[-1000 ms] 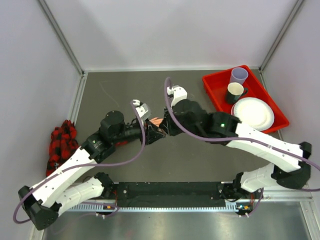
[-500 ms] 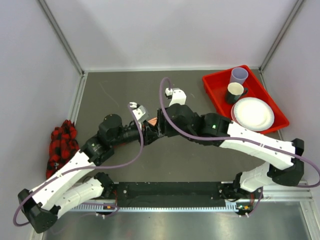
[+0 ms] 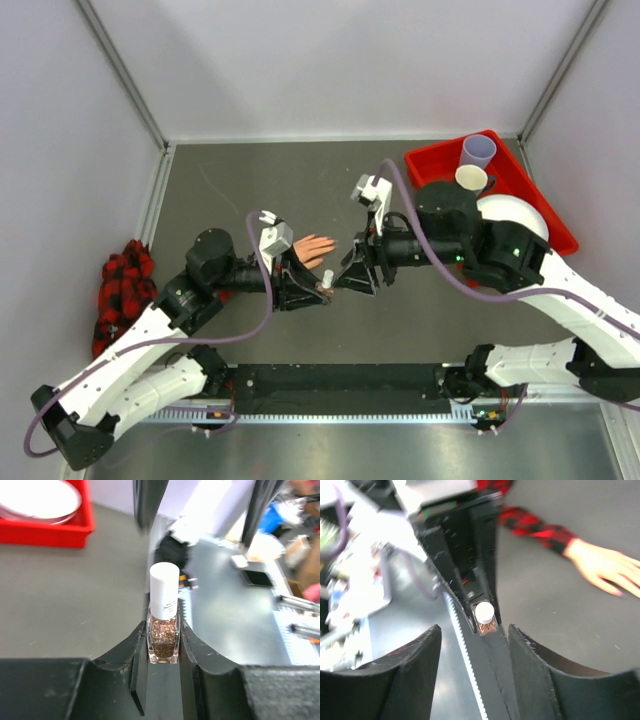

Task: Paint the nails

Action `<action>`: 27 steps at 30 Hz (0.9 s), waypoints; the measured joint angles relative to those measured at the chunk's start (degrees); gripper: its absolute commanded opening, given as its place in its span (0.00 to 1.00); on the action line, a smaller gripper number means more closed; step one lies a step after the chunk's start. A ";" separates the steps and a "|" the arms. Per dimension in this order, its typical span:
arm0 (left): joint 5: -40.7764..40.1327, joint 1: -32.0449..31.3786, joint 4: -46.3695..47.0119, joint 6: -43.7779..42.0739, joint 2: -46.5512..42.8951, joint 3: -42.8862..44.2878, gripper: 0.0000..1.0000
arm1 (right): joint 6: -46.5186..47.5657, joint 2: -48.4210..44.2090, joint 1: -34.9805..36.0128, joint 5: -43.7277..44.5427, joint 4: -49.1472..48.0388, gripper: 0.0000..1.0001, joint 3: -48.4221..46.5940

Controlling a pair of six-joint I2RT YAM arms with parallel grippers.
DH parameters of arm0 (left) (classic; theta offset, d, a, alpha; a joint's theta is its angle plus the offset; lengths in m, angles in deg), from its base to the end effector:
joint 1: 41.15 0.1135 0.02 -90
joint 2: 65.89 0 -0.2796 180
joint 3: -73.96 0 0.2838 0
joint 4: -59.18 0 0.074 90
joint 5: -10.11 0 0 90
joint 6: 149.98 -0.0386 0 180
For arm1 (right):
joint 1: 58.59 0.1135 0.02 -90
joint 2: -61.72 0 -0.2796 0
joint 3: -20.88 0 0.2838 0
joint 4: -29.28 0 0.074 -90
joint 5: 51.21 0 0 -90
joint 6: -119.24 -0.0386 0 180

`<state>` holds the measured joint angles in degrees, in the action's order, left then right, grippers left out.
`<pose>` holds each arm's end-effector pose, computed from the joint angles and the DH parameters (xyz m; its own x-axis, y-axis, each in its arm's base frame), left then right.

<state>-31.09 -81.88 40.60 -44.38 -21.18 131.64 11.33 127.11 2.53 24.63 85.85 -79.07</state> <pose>0.1302 -0.1504 0.3642 -0.3395 0.0586 -0.9388 0.9406 0.0273 -0.3385 0.1079 0.2152 0.4869 -0.4670 -0.2293 -0.8540 -0.8565 0.3576 0.3723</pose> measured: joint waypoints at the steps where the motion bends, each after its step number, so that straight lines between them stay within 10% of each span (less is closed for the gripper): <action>1: 1.46 0.00 0.90 1.09 -0.11 0.02 0.00 | 1.01 0.31 -0.26 -2.19 -0.02 0.51 0.00; 27: 9.97 0.00 6.62 9.09 -1.66 0.17 0.00 | 6.43 7.37 -2.54 -22.84 -2.51 0.31 -1.20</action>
<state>-21.13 -81.88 47.23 -35.29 -22.84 131.82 17.75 134.47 0.00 1.79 83.34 -80.28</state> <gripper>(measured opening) 0.305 0.384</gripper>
